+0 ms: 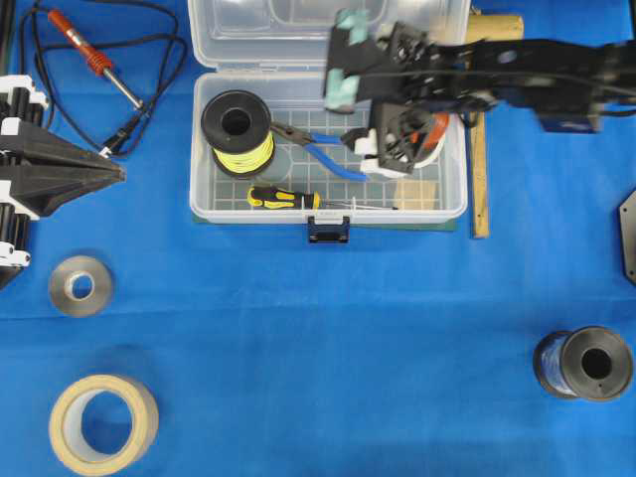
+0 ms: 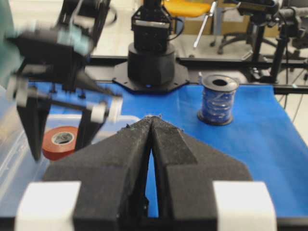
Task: Pick the nipper from the toolbox among several items.
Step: 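Move the right gripper over the blue-handled pliers in the toolbox, then lower the right gripper and close it on the pliers' blue handle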
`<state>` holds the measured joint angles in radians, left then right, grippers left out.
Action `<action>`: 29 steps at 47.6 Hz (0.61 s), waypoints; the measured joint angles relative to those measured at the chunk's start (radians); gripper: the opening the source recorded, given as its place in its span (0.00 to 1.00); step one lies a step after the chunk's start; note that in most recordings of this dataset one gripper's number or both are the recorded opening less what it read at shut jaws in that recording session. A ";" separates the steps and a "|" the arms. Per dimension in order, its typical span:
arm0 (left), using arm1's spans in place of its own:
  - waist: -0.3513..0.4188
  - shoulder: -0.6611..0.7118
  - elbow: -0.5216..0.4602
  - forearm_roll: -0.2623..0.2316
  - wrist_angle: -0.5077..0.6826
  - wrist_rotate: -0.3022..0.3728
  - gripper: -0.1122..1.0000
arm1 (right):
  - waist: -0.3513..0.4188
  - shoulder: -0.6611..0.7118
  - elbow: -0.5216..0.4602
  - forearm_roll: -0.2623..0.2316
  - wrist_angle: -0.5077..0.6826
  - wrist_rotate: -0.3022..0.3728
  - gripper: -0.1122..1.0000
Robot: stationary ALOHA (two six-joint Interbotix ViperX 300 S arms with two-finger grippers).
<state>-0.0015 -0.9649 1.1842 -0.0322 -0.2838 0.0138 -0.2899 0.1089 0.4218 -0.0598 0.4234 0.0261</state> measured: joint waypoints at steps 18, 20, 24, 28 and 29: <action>0.000 0.003 0.000 0.000 0.003 0.000 0.10 | -0.018 0.179 -0.061 -0.006 0.000 -0.015 0.73; 0.000 0.003 0.000 0.000 0.003 -0.002 0.10 | -0.018 0.193 -0.071 -0.005 0.002 -0.018 0.73; 0.000 0.003 0.000 0.000 0.003 -0.002 0.10 | -0.017 0.210 -0.091 -0.006 0.002 -0.026 0.69; 0.000 0.003 0.000 0.000 0.003 -0.003 0.10 | -0.015 0.215 -0.097 -0.006 0.002 -0.038 0.56; 0.000 0.003 0.000 0.000 0.003 -0.005 0.10 | -0.015 0.215 -0.097 -0.006 0.002 -0.044 0.50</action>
<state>-0.0015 -0.9618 1.1842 -0.0322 -0.2807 0.0092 -0.3053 0.3237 0.3252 -0.0660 0.4249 -0.0184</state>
